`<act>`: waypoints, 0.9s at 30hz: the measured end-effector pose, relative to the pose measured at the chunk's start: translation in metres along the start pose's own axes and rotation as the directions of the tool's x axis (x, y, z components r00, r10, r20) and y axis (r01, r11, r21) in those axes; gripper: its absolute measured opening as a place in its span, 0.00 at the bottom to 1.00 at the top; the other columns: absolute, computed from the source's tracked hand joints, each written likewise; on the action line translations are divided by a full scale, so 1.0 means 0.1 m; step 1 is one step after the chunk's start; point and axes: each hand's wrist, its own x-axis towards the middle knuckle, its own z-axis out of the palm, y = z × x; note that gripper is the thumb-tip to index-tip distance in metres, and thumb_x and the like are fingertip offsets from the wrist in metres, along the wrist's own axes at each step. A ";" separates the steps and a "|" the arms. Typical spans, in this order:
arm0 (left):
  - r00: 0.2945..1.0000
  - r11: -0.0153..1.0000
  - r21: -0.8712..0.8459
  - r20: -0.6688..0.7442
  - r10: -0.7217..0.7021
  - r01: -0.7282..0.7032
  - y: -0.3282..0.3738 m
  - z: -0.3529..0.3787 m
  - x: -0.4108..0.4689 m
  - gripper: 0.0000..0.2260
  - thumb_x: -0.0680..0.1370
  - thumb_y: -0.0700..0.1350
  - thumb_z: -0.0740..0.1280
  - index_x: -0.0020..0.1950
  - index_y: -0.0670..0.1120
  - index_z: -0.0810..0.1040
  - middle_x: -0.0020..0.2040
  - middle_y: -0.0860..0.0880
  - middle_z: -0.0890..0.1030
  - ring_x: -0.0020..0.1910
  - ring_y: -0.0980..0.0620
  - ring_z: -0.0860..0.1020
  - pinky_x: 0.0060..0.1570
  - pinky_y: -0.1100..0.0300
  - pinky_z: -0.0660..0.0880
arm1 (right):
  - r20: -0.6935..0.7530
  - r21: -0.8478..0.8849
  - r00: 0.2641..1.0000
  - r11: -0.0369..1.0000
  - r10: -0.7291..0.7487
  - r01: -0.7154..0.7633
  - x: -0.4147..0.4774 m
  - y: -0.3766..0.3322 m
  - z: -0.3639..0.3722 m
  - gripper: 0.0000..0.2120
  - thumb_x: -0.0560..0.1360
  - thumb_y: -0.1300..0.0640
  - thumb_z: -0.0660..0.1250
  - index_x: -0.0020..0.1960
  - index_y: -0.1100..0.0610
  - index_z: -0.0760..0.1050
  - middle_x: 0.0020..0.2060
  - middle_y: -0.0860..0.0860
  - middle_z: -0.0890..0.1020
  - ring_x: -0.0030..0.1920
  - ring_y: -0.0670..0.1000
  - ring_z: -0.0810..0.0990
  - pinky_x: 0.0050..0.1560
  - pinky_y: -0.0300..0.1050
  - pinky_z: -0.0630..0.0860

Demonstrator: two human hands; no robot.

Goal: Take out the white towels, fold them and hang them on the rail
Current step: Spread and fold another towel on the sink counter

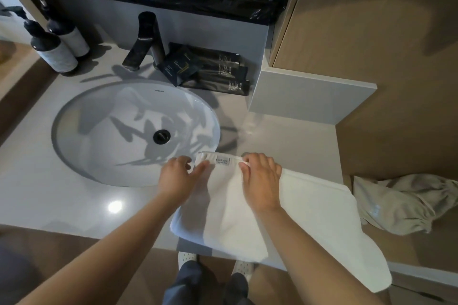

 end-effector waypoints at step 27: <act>0.985 0.989 0.128 -0.161 -0.055 0.076 -0.12 0.01 0.29 0.14 0.82 0.47 0.57 0.62 0.38 0.69 0.61 0.35 0.74 0.57 0.36 0.72 0.54 0.46 0.68 | 0.288 -0.286 0.955 0.958 0.069 0.017 -0.21 0.34 -0.11 0.33 0.78 0.35 0.32 0.80 0.47 0.39 0.79 0.49 0.41 0.78 0.50 0.35 0.76 0.57 0.32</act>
